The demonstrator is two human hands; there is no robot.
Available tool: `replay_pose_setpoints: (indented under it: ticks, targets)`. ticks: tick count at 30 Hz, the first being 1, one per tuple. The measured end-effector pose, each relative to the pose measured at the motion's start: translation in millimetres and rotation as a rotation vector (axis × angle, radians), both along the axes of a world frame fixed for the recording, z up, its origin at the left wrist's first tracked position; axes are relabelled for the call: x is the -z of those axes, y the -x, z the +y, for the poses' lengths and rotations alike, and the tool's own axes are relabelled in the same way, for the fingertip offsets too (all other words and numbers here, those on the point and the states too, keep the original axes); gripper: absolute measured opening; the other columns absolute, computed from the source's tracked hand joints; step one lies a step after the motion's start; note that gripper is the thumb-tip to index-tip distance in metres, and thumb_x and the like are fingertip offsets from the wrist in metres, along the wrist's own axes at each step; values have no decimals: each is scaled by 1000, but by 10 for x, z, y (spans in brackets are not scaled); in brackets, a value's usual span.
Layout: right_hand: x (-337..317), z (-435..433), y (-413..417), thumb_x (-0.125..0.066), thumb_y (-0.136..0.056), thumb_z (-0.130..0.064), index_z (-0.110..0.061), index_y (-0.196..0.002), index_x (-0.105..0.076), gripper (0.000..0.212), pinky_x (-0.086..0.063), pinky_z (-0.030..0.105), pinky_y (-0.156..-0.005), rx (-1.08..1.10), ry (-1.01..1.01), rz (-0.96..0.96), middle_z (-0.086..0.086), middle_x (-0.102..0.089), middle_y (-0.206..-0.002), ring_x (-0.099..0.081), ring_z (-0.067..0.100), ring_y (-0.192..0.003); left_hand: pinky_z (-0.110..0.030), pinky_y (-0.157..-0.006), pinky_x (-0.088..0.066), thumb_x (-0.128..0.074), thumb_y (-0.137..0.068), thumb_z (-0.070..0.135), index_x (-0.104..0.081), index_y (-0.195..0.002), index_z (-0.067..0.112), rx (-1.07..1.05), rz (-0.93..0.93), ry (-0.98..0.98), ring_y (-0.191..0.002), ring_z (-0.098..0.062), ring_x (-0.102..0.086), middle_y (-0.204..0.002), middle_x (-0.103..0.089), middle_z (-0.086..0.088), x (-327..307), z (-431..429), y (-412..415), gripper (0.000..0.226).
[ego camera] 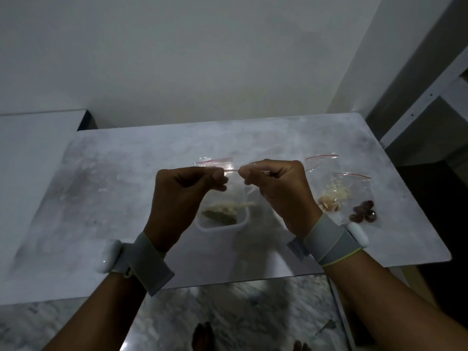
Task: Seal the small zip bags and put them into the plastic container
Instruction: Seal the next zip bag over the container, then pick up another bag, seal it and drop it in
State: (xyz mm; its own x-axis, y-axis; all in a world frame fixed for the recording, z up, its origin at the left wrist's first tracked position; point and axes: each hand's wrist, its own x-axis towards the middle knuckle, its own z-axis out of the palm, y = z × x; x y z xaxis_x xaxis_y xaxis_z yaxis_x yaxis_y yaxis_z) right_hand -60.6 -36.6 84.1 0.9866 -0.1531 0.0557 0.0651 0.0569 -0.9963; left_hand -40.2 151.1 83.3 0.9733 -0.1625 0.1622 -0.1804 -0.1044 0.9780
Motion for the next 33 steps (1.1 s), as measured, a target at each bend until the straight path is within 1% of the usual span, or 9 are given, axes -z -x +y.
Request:
replay_pose_setpoints:
  ticks: [7,11,13,17,20,23,26,30,33]
  targets:
    - [210,218,-26,-73,-84,-3,4,-86,-77,8,-43,8,-53,-29,74,65,10,-70,-69,-57,-2,-49,-30,-77,-61,-68,-84,17,-75,-93,19,-48,35,51,-75,-21,-76,-79,-79,5,234,180,65,12]
    - [344,270,-72,-75,-85,-10,0,-85,-78,11,-42,13,-50,-16,88,164,7,-71,-69,-53,-2,-47,-34,-79,-61,-69,-86,14,-76,-93,17,-97,83,70,-77,-23,-76,-82,-79,-4,401,215,38,11]
    - [415,305,-115,-73,-86,-10,2,-90,-78,13,-43,17,-50,-10,86,203,7,-71,-74,-53,-2,-47,-34,-84,-61,-70,-87,15,-76,-95,17,-135,95,15,-80,-17,-76,-82,-79,-1,465,204,0,10]
    - [508,317,-172,-74,-86,-11,-5,-111,-73,26,-46,15,-50,37,83,236,9,-72,-101,-61,5,-63,-21,-100,-49,-76,-84,20,-66,-124,16,-242,-5,-247,-113,-5,-62,-123,-67,4,525,130,-70,42]
    - [662,100,-278,-75,-85,-17,-16,-123,-66,39,-51,11,-55,97,100,262,5,-66,-112,-66,18,-81,-35,-105,-45,-77,-83,22,-61,-131,15,-283,-116,-327,-124,-13,-54,-133,-60,2,554,-103,-187,51]
    - [734,10,-232,-78,-83,-16,-18,-120,-69,37,-61,25,-72,146,120,269,2,-68,-106,-68,23,-92,-40,-99,-48,-73,-82,22,-66,-125,14,-313,-234,-307,-119,-18,-57,-126,-64,-4,486,-193,-117,45]
    - [784,-260,-164,-79,-82,-14,-17,-112,-73,31,-57,48,-90,243,171,289,1,-72,-100,-70,27,-99,-30,-92,-51,-71,-83,21,-69,-119,14,-206,-274,-285,-111,-16,-61,-118,-68,-3,465,-497,-78,37]
    - [868,-897,-75,-80,-81,-13,-15,-106,-76,25,-55,50,-93,444,217,326,1,-74,-97,-71,25,-98,-17,-78,-50,-74,-83,19,-73,-113,20,-44,-189,-268,-97,-4,-63,-107,-70,8,510,-1151,-73,30]
    - [957,-1255,-35,-79,-82,-14,-16,-105,-76,24,-54,51,-95,521,190,370,4,-74,-101,-70,27,-100,-18,-78,-53,-76,-82,18,-73,-114,21,2,-85,-297,-93,-4,-65,-106,-71,8,610,-1488,-107,32]
